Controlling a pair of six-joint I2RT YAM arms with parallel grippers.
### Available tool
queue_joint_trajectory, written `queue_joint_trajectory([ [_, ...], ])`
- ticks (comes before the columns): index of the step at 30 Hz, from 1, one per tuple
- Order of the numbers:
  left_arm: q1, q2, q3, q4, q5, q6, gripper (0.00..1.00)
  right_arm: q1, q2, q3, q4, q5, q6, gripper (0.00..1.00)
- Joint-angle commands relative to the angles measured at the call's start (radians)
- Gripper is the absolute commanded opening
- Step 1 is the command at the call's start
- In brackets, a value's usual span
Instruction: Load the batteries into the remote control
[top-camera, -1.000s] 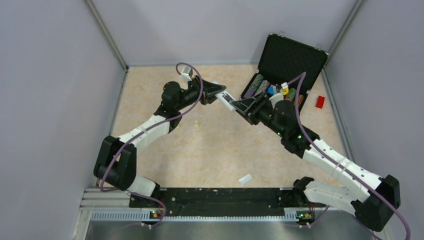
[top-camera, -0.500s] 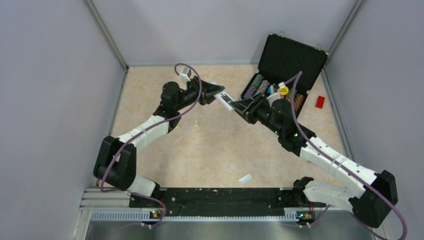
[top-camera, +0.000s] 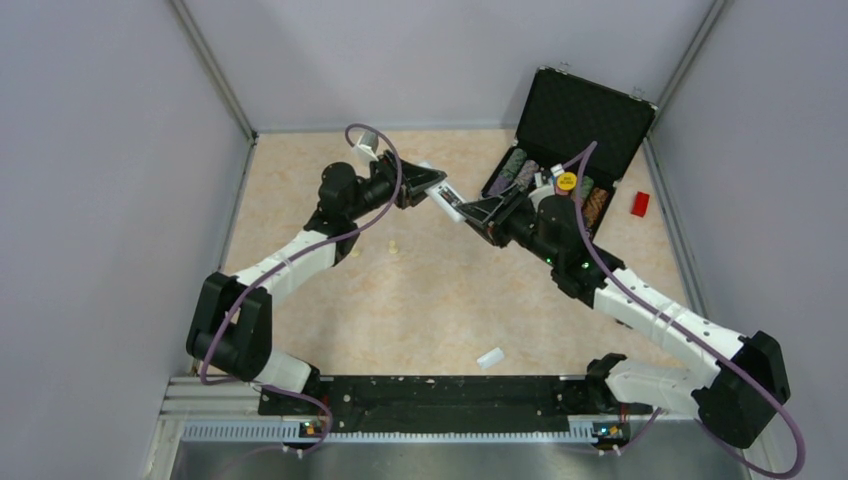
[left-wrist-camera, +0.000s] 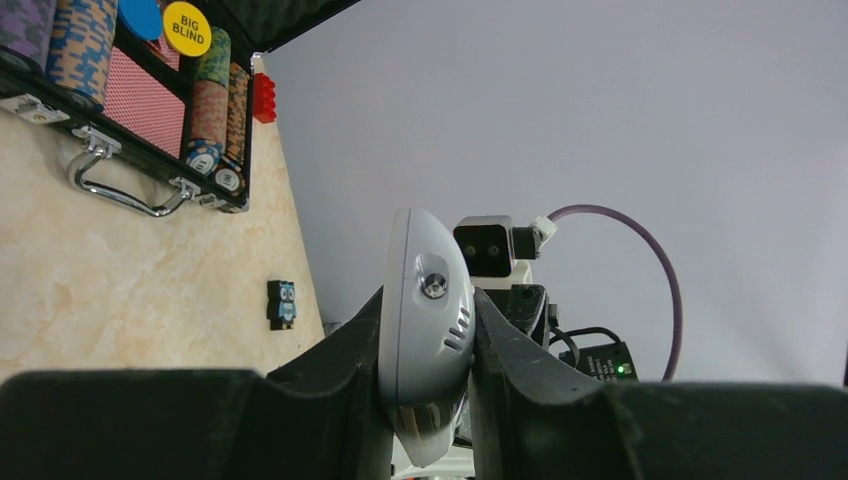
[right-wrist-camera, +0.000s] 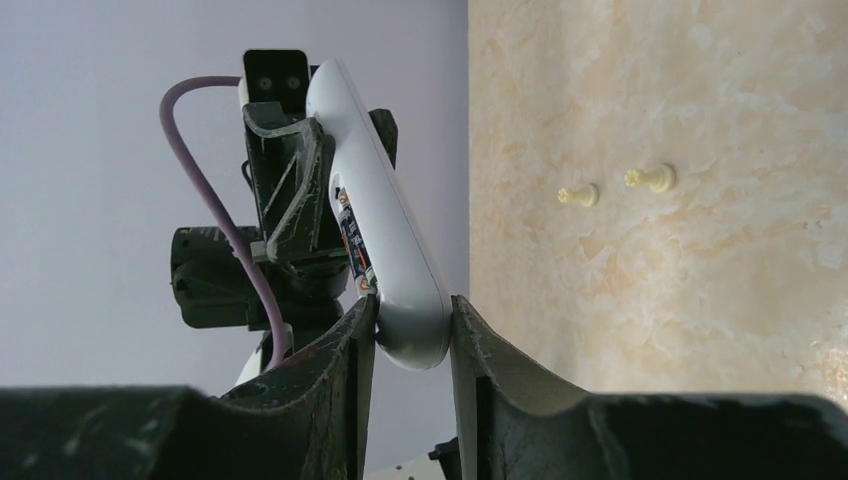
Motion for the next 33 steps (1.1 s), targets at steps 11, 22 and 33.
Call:
queue_joint_trajectory([
  [11, -0.022, -0.132, -0.004, -0.045, 0.126, 0.404, 0.00, -0.029, 0.130, 0.130, -0.142, -0.145, 0.035, 0.18],
  [22, -0.015, -0.125, -0.004, -0.116, -0.009, 0.403, 0.00, -0.028, 0.141, 0.221, -0.326, -0.148, -0.078, 0.29],
  [33, 0.024, -0.103, -0.013, -0.121, -0.002, 0.414, 0.00, -0.042, 0.001, 0.211, -0.330, -0.107, -0.228, 0.69],
])
